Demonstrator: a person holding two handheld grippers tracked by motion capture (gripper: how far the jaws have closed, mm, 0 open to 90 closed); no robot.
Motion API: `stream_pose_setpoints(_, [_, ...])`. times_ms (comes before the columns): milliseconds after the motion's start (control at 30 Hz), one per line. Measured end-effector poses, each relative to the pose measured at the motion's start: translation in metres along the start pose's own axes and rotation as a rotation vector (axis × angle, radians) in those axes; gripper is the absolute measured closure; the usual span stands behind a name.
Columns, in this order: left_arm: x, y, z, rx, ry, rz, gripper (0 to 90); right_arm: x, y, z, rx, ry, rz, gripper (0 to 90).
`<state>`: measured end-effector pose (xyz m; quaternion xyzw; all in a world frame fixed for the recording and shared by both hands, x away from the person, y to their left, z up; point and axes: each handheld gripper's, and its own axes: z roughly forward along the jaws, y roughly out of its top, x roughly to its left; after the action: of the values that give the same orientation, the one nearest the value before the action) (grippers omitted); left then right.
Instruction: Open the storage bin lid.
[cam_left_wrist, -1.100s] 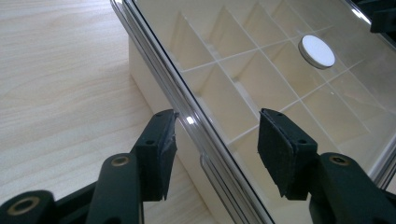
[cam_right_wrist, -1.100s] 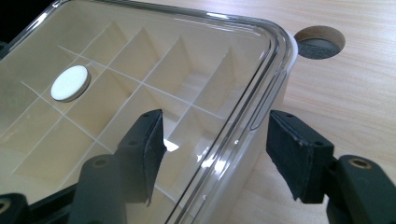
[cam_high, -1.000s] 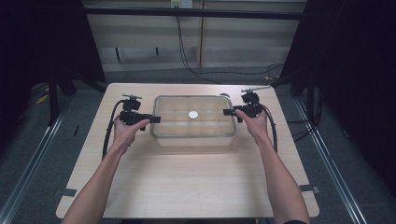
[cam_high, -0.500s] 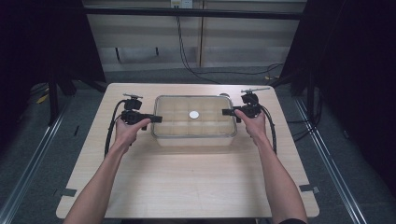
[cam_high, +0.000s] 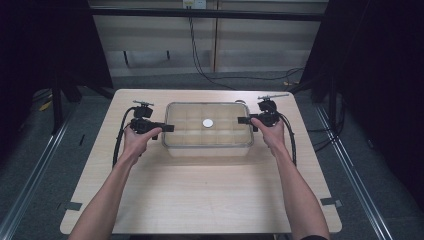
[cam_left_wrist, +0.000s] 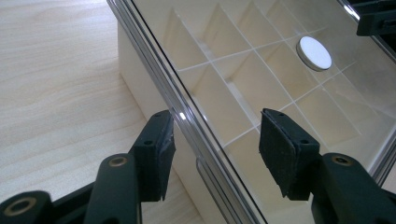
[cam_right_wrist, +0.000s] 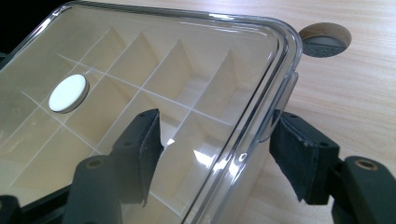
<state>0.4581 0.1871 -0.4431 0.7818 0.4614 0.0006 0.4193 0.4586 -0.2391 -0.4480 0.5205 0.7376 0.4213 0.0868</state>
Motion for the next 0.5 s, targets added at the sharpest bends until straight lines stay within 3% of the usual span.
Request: stream_pose_setpoints(500, [-0.004, 0.002, -0.008, -0.029, 0.016, 0.026, 52.0, 0.003, 0.004, -0.011, -0.031, 0.018, 0.009, 42.4])
